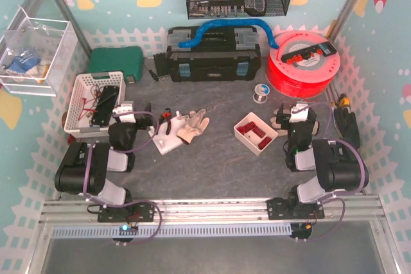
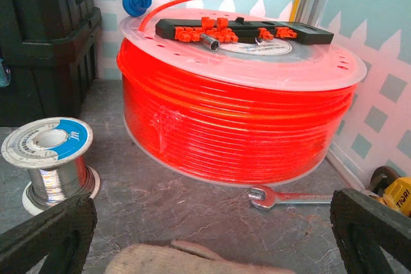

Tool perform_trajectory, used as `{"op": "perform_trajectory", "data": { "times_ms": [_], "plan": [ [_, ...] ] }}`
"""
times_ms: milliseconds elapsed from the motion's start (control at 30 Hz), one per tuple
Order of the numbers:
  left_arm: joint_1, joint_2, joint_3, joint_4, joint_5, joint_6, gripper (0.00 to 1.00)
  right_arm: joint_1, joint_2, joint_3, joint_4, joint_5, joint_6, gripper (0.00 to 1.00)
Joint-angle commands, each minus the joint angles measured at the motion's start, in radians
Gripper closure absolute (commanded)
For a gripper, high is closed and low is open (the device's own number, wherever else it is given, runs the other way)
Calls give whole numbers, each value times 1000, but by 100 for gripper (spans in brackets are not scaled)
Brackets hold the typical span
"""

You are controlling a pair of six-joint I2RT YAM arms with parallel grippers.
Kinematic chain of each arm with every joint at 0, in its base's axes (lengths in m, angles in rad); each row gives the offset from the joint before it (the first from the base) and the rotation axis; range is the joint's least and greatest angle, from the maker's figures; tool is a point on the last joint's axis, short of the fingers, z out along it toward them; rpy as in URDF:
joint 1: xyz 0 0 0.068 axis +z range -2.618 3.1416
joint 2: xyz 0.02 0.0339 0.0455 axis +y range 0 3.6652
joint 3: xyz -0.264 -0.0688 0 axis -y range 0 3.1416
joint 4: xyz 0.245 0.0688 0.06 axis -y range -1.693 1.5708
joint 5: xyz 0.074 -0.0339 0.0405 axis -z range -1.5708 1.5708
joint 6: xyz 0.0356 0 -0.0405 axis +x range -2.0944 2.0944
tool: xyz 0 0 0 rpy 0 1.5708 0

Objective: Install the large spring

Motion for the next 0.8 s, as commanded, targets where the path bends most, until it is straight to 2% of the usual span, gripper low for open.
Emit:
{"op": "perform_trajectory", "data": {
  "times_ms": [0,567,633,767],
  "plan": [
    [-5,2,14,8,-7,10,1,-4,0,5,21,12,7,1],
    [-8,-31,3,0,-11,13,1,-1,-39,-3,6,8,5,1],
    [-13,-100,2,-62,-25,10,1,0,-63,1,-8,-7,-6,1],
    [-17,-234,109,-391,-88,-87,1,0,-256,105,-347,-3,29,1]
  ]
}}
